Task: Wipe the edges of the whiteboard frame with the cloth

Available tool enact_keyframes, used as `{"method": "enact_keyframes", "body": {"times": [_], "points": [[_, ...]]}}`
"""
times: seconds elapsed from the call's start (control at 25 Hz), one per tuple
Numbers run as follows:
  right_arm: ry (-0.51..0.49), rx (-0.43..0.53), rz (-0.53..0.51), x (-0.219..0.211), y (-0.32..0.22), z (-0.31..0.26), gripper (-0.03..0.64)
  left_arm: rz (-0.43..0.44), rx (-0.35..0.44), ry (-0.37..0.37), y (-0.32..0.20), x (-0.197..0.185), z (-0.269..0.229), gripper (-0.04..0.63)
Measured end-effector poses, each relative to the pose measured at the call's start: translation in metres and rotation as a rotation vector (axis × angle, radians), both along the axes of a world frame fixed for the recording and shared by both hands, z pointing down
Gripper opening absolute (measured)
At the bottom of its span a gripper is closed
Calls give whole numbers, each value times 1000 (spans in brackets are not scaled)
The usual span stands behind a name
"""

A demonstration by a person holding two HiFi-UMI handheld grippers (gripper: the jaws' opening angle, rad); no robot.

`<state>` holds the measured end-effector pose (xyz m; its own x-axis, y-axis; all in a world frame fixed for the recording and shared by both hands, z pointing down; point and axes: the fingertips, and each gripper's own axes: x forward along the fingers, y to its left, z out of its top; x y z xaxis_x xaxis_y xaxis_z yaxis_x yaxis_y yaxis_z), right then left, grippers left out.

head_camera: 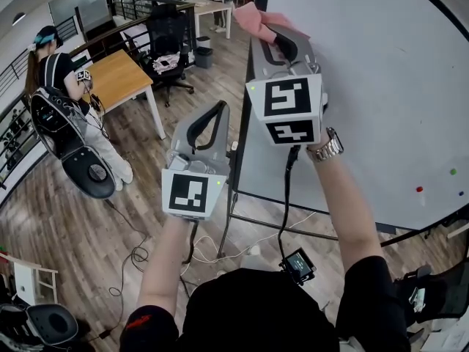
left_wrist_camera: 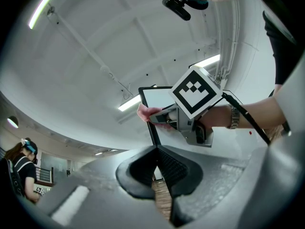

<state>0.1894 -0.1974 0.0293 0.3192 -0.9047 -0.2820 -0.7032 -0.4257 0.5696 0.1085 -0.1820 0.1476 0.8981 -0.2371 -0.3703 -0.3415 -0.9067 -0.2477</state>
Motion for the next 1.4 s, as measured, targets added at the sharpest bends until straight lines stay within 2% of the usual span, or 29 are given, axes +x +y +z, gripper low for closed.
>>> {"method": "enact_keyframes", "body": {"times": [1.4], "points": [[-62,-12,-4,9,3,52,29,27,-32,-11,7,13,33,2]]}}
